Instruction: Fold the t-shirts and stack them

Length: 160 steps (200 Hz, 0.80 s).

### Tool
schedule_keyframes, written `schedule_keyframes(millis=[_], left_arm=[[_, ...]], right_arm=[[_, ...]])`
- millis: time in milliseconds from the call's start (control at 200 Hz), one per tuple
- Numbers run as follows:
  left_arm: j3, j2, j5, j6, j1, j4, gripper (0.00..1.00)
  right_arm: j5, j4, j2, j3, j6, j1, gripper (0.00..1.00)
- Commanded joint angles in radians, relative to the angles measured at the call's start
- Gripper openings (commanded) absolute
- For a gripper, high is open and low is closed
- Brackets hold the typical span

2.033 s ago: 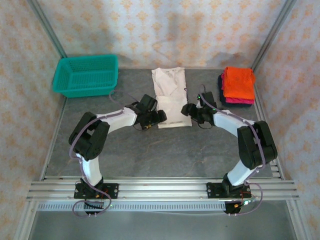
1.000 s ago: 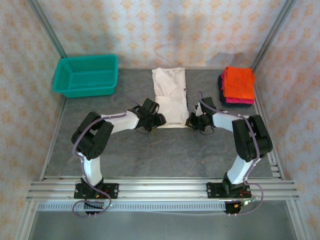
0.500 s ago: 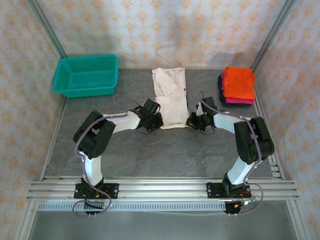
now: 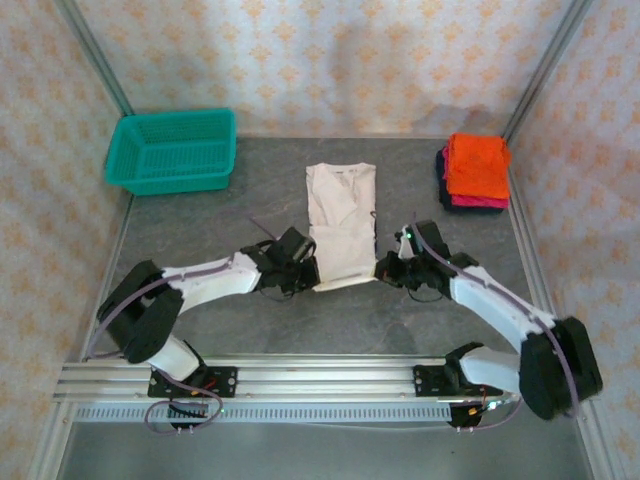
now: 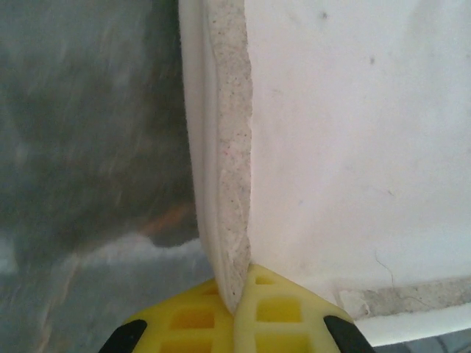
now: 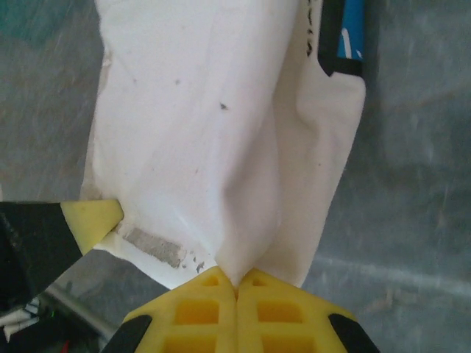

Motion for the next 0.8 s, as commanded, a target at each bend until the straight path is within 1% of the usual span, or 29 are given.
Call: schedule_keyframes(millis=[0,90,155,250,325,420,495,635,796], left_arm=[[-0.064,-0.116,-0.092,-0.1,-0.034,-0.138,0.0],[-0.065,-0.177,-0.113,-0.138,-0.071,-0.213,0.0],[-0.039,-0.207,-0.121,-0.147,-0.085,-0.28,0.0],[0.02,-0.249,-0.146,-0.14,-0.088,-0.37,0.0],[0.099,-0.255,-0.173,-0.113,-0.084,-0.45,0.0],[0.199,-0.22,-0.17,-0.059,-0.068,-0.502,0.0],[0.274,-0.169,-0.167,-0.012,-0.047,-0.529,0.0],[0.401,-0.057,-0.139,0.069,0.027,-0.545,0.0],[0.548,0.06,-0.13,0.146,0.113,-0.543,0.0]], right_arm=[[0.065,-0.148,-0.143,-0.046,0.086,0.03,0.0],[0.068,-0.209,-0.237,-0.054,0.12,0.081,0.0],[0.079,-0.289,-0.273,-0.016,0.092,0.096,0.0],[0.129,-0.394,-0.279,0.083,0.02,0.097,0.0],[0.153,-0.422,-0.252,0.169,-0.02,0.097,0.0],[0.184,-0.408,-0.187,0.265,-0.071,0.091,0.0],[0.177,-0.379,-0.105,0.329,-0.112,0.07,0.0],[0.146,-0.328,0.059,0.453,-0.177,0.0,0.0],[0.163,-0.321,0.249,0.616,-0.253,-0.06,0.0]])
